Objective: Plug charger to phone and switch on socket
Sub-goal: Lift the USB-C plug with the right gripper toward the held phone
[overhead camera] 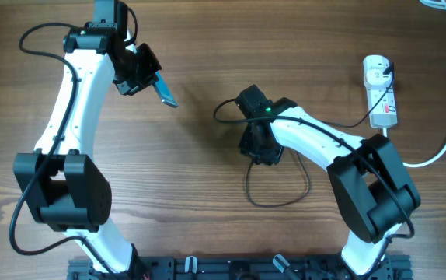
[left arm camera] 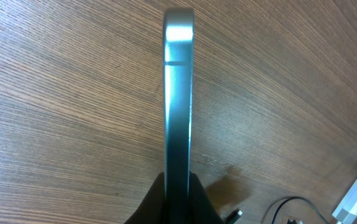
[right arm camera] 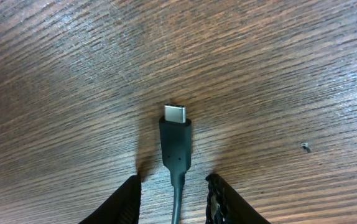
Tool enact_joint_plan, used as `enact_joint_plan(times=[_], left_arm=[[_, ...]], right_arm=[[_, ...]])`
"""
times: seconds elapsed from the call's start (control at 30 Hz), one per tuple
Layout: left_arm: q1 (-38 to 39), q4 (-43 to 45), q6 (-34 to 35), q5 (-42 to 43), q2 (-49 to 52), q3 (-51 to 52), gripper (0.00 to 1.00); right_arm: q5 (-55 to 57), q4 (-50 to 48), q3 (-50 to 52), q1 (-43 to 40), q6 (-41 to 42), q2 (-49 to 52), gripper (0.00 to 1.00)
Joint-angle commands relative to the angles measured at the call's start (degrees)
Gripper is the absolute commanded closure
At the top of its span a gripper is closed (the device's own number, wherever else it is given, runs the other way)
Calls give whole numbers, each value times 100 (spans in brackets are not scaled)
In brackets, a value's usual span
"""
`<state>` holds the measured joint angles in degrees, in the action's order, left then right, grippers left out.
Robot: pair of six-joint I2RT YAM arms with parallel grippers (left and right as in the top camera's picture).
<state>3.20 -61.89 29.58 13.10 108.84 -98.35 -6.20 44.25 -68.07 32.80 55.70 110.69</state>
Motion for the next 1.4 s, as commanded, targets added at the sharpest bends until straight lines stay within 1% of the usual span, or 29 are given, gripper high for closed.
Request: enact_joint_plan(times=[0.0, 0.13, 0.3, 0.37, 0.53, 0.63, 0.77, 0.97, 1.03, 1.1, 1.17, 1.23, 1.3, 1.37], left_arm=[[-39, 37, -87, -33, -116, -22, 96], [-39, 33, -87, -33, -116, -22, 96], [-39, 33, -87, -33, -116, -22, 96], [-39, 33, -87, -33, -116, -22, 96], [-39, 35, -87, -33, -116, -22, 96], [-39, 35, -87, -33, -116, -22, 96], [-39, 35, -87, -33, -116, -22, 96], [-39, 35, -87, -33, -116, -22, 96], [-39, 35, -87, -33, -116, -22, 96], [-39, 35, -87, -31, -116, -22, 96], [-39, 37, -87, -7, -116, -22, 96], [-39, 122, -120, 363, -116, -22, 96], [-39, 551, -719, 1545, -116, -22, 96], [-39, 938, -848, 2308, -116, -22, 96]], right_arm=[[232, -133, 184, -13, -4, 527, 64], [234, -114, 184, -13, 2, 527, 70], [227, -114, 184, -13, 0, 675, 73], [227, -101, 184, -13, 44, 699, 78], [232, 17, 184, -13, 149, 699, 78], [229, 22, 184, -13, 149, 699, 84], [225, 39, 184, -13, 146, 699, 86], [205, 57, 184, -13, 133, 699, 85], [205, 55, 181, -13, 127, 699, 89], [120, 37, 151, -20, -76, 695, 96], [31, 68, 7, -37, -341, 680, 96], [33, 175, -125, -81, -509, 546, 96], [-22, 247, -162, -225, -872, 175, 96], [-328, 251, -162, -354, -1508, -358, 96]])
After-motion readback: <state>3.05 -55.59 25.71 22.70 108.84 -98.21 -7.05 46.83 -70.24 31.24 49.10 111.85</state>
